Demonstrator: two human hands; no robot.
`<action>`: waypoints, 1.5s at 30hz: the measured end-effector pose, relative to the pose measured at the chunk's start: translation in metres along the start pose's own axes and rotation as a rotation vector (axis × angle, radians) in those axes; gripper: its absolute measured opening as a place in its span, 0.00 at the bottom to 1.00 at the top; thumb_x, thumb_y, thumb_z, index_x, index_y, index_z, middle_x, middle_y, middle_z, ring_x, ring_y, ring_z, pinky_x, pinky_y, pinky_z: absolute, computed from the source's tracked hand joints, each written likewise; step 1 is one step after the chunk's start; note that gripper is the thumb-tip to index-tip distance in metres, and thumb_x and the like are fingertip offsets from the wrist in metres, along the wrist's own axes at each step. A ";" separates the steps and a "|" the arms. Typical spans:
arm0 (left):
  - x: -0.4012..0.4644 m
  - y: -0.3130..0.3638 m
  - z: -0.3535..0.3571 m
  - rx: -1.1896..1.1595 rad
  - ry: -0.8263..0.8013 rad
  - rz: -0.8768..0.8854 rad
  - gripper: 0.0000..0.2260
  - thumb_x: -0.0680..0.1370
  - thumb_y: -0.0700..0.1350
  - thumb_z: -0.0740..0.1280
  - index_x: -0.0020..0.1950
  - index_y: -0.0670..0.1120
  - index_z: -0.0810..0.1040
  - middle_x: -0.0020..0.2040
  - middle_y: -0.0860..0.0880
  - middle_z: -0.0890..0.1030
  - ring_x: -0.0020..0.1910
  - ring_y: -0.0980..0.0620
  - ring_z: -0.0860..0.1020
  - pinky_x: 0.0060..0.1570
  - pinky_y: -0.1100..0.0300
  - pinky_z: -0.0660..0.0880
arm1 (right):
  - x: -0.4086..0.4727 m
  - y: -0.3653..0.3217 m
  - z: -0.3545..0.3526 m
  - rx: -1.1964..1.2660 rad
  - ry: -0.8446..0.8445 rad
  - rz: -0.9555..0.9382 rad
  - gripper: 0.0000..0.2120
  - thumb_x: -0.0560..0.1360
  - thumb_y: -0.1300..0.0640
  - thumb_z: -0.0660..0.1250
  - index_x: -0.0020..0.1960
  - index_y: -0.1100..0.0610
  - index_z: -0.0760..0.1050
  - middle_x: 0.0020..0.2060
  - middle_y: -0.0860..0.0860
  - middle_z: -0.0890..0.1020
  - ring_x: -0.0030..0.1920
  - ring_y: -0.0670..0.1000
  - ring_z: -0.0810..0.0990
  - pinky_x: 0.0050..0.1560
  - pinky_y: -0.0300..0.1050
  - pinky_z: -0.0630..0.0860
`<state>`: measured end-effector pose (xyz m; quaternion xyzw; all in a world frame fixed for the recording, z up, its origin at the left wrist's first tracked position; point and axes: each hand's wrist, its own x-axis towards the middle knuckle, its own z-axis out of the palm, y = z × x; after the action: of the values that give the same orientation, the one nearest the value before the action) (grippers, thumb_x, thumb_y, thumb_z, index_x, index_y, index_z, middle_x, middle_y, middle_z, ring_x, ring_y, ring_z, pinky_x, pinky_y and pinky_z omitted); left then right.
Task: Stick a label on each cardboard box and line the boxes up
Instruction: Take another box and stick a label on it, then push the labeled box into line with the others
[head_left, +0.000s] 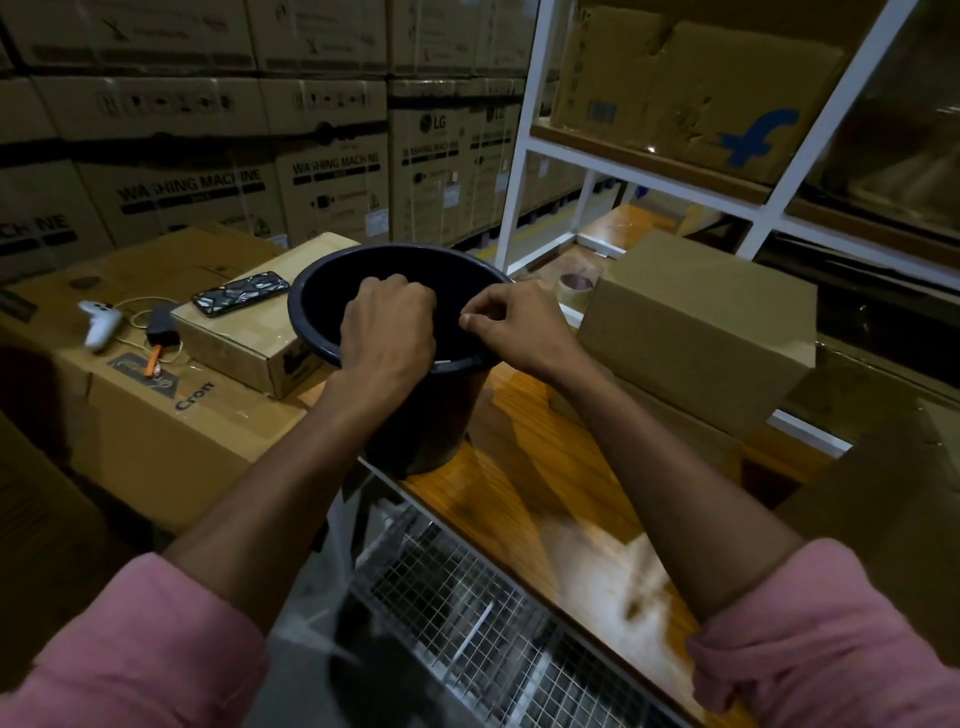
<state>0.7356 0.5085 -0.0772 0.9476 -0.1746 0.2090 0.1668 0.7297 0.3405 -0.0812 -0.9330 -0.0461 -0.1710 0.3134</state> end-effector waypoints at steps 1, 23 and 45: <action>0.000 0.000 0.000 -0.014 0.004 -0.006 0.07 0.81 0.44 0.67 0.56 0.43 0.81 0.52 0.44 0.77 0.53 0.44 0.74 0.49 0.48 0.76 | 0.000 -0.001 -0.001 0.003 0.001 -0.001 0.05 0.76 0.53 0.71 0.50 0.50 0.85 0.44 0.43 0.85 0.48 0.43 0.82 0.52 0.48 0.82; -0.003 0.103 0.003 -0.266 0.137 0.249 0.13 0.82 0.49 0.63 0.52 0.41 0.81 0.47 0.42 0.81 0.49 0.42 0.77 0.46 0.48 0.75 | -0.065 0.014 -0.097 -0.074 0.357 0.008 0.08 0.79 0.56 0.67 0.52 0.56 0.85 0.45 0.47 0.86 0.44 0.44 0.82 0.49 0.46 0.81; -0.120 0.379 0.027 -0.597 -0.213 0.592 0.16 0.84 0.50 0.57 0.69 0.46 0.73 0.65 0.48 0.77 0.66 0.49 0.73 0.67 0.48 0.71 | -0.286 0.109 -0.281 -0.374 0.461 0.266 0.10 0.82 0.56 0.62 0.56 0.54 0.81 0.48 0.46 0.81 0.47 0.41 0.76 0.48 0.36 0.75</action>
<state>0.4908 0.1951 -0.0624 0.7832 -0.5078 0.0890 0.3476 0.4015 0.0909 -0.0332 -0.9090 0.1805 -0.3406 0.1584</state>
